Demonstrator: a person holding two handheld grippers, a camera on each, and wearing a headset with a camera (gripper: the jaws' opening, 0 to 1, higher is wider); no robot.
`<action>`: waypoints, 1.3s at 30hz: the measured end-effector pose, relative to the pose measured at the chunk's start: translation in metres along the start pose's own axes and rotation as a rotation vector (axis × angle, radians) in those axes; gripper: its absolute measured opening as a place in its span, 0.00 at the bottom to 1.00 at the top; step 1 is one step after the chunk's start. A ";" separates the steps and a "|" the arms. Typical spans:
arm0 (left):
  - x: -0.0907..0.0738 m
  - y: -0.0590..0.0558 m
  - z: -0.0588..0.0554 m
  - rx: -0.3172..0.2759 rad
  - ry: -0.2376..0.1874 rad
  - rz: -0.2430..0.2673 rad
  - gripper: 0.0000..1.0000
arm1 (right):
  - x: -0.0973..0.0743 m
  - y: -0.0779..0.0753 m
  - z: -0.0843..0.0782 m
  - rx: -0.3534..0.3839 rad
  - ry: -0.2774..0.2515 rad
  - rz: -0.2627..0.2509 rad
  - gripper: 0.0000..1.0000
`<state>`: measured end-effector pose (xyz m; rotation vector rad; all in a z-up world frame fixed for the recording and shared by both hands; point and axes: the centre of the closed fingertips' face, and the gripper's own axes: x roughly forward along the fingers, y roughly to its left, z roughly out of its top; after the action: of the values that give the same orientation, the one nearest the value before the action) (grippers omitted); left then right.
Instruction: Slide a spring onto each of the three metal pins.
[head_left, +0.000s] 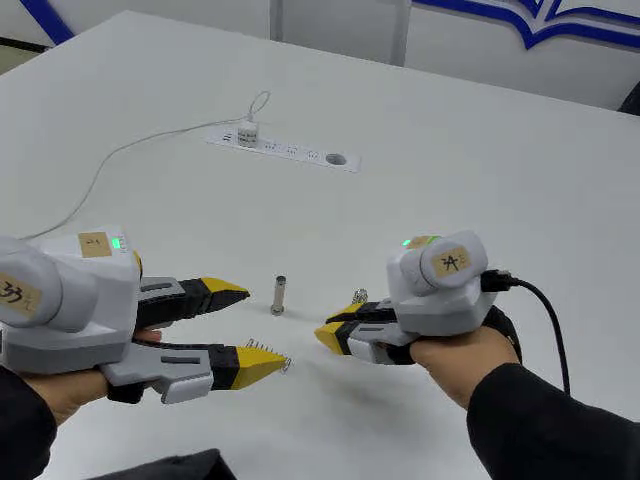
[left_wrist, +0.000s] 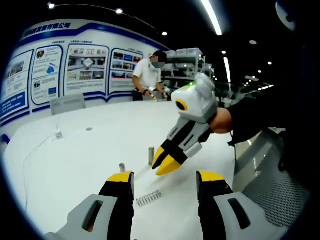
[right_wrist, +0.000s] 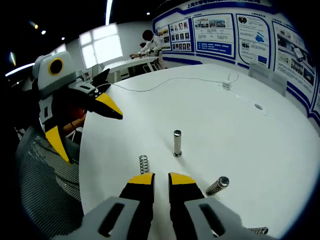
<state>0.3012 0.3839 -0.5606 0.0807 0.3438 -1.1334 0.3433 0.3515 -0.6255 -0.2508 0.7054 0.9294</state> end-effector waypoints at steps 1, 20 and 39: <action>0.000 0.000 0.000 0.000 -0.001 0.001 0.52 | 0.003 0.003 0.001 -0.010 0.009 0.009 0.12; 0.000 0.002 -0.004 -0.007 0.007 0.005 0.52 | 0.060 0.030 0.001 -0.162 0.172 0.096 0.12; 0.002 0.001 -0.005 -0.010 0.005 -0.008 0.51 | 0.061 0.026 -0.003 -0.126 0.195 0.096 0.12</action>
<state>0.3013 0.3839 -0.5659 0.0733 0.3544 -1.1390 0.3454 0.4047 -0.6651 -0.4264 0.8448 1.0520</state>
